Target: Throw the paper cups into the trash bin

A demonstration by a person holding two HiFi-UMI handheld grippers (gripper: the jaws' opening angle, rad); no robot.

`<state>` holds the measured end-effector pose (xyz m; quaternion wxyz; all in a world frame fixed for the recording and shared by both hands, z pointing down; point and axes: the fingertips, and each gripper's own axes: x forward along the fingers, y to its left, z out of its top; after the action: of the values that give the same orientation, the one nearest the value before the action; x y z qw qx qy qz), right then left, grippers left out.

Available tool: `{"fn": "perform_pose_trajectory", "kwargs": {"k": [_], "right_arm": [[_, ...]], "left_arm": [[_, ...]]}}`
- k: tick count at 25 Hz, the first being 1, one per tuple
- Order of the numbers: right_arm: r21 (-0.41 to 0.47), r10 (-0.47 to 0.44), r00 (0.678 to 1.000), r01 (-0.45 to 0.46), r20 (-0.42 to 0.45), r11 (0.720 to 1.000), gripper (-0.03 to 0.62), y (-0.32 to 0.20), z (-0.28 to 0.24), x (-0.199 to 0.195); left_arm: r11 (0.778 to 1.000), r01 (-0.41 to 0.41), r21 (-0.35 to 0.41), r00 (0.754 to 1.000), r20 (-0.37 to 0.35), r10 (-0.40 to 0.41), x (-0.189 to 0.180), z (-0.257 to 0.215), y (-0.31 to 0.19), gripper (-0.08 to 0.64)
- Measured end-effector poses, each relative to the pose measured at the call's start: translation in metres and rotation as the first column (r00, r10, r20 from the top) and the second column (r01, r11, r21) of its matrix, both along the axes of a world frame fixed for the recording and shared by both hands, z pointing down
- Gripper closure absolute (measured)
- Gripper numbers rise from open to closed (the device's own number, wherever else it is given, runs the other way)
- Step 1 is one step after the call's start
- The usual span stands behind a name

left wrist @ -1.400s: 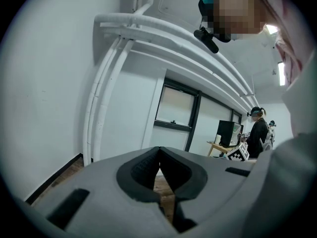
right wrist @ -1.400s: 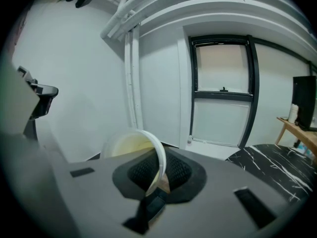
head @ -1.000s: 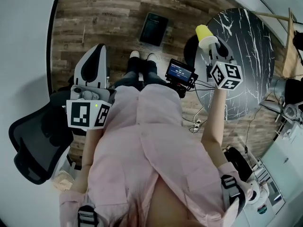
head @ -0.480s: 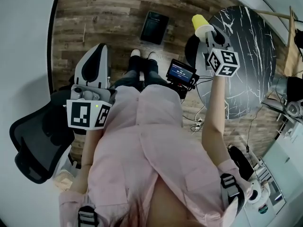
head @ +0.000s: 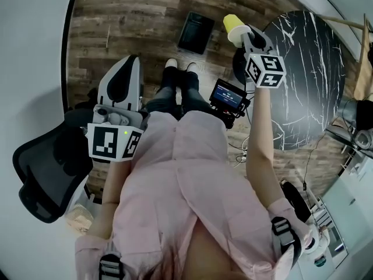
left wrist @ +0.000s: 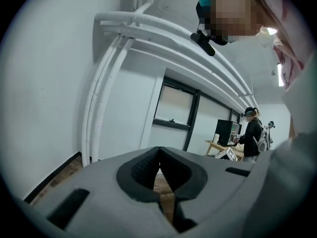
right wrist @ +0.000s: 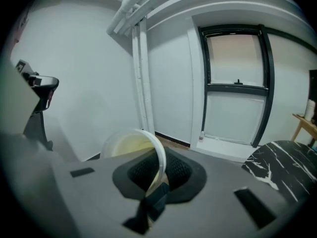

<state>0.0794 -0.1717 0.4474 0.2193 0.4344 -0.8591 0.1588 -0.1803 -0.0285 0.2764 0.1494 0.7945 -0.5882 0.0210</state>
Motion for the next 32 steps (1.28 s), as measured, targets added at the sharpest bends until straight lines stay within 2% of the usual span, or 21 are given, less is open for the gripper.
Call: {"fn": "perform_pose_trajectory", "kwargs": {"k": [7,12,18,23,32], "right_arm": [[-0.074,0.017,1.000,-0.018,-0.010,0.997,0.551,0.004,0.028,-0.014],[-0.132,0.019,1.000,-0.021,-0.017,0.991,0.551,0.013,0.053,-0.025],[-0.189,0.002,0.999,-0.008,-0.032,0.982,0.551,0.017,0.087,-0.039],[-0.243,-0.014,0.999,0.005,-0.037,0.970,0.551,0.018,0.121,-0.051],[-0.323,0.036,0.998,-0.053,-0.057,0.945,0.552,0.004,0.201,-0.055]], "left_arm": [[0.998,-0.048,0.046,0.997,0.065,0.045,0.005,0.007,-0.030,0.545],[0.998,-0.028,0.053,0.999,0.043,0.026,0.001,0.020,-0.048,0.545],[1.000,0.010,0.022,1.000,0.006,-0.010,-0.001,0.052,-0.064,0.545],[0.999,0.033,-0.002,0.999,0.003,-0.033,-0.001,0.074,-0.072,0.545],[0.993,0.083,-0.087,0.997,0.007,-0.082,-0.012,0.131,-0.075,0.545]]}}
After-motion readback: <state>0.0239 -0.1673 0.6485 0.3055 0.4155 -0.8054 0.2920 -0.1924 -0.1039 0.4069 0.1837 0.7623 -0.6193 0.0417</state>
